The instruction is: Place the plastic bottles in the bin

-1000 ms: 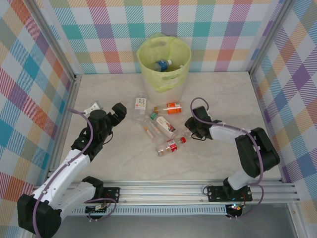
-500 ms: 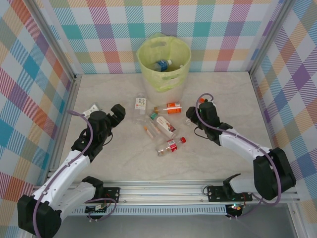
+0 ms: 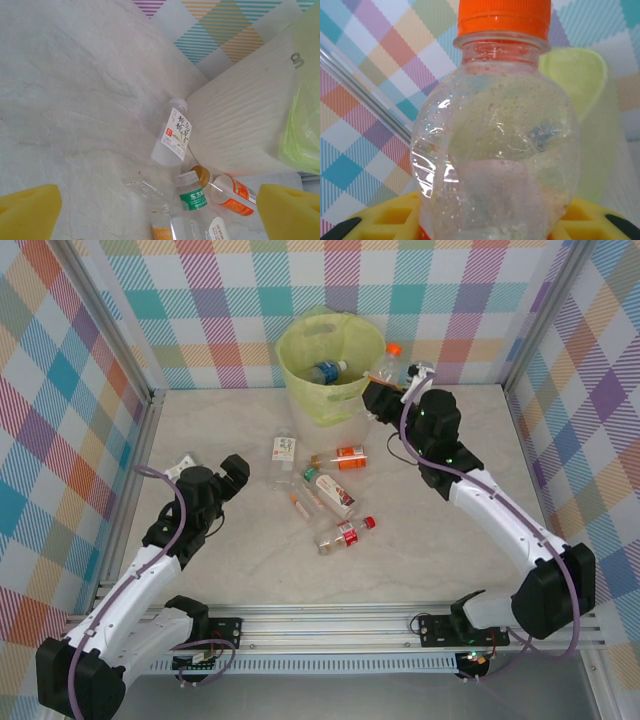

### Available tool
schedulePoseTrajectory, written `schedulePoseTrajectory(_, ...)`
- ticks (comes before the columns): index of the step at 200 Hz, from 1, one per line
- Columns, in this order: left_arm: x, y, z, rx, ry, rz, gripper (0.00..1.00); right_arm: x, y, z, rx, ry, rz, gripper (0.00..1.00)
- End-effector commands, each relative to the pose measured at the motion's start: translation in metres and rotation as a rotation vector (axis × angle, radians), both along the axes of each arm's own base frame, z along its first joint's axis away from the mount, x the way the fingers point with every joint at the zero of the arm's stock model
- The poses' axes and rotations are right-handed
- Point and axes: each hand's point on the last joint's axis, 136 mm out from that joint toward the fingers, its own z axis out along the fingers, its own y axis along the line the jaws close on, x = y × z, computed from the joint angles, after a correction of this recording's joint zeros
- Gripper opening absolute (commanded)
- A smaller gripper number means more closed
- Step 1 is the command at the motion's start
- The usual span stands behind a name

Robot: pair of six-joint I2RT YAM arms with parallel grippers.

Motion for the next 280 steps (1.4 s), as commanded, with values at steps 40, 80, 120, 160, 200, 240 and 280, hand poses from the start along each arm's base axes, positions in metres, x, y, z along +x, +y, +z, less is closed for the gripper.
schedulePoseTrajectory(40, -0.005, 0.006, -0.005, 0.009, 0.018, 0.008, 1.00, 0.042, 0.033, 0.032, -0.149, -0.114, 0.051, 0.40)
schedulePoseTrajectory(80, -0.007, 0.007, -0.005, 0.004, 0.023, 0.016, 1.00, 0.072, 0.047, 0.033, -0.183, -0.138, 0.047, 0.40)
schedulePoseTrajectory(120, -0.008, 0.008, -0.005, -0.036, 0.001, 0.032, 1.00, 0.099, 0.050, 0.028, -0.192, -0.105, -0.007, 0.42)
schedulePoseTrajectory(160, -0.012, 0.008, -0.008, -0.046, 0.015, 0.028, 1.00, 0.127, 0.052, 0.015, -0.209, -0.065, -0.070, 0.45)
schedulePoseTrajectory(200, -0.016, 0.009, -0.022, -0.030, 0.067, 0.027, 1.00, 0.146, 0.056, 0.003, -0.232, -0.007, -0.092, 0.60)
schedulePoseTrajectory(240, -0.013, 0.005, -0.031, -0.032, 0.099, 0.017, 1.00, 0.139, 0.054, 0.010, -0.230, -0.012, -0.086, 0.75)
schedulePoseTrajectory(280, -0.003, 0.001, -0.041, -0.027, 0.132, 0.014, 1.00, 0.116, 0.050, 0.024, -0.213, -0.049, -0.051, 0.79)
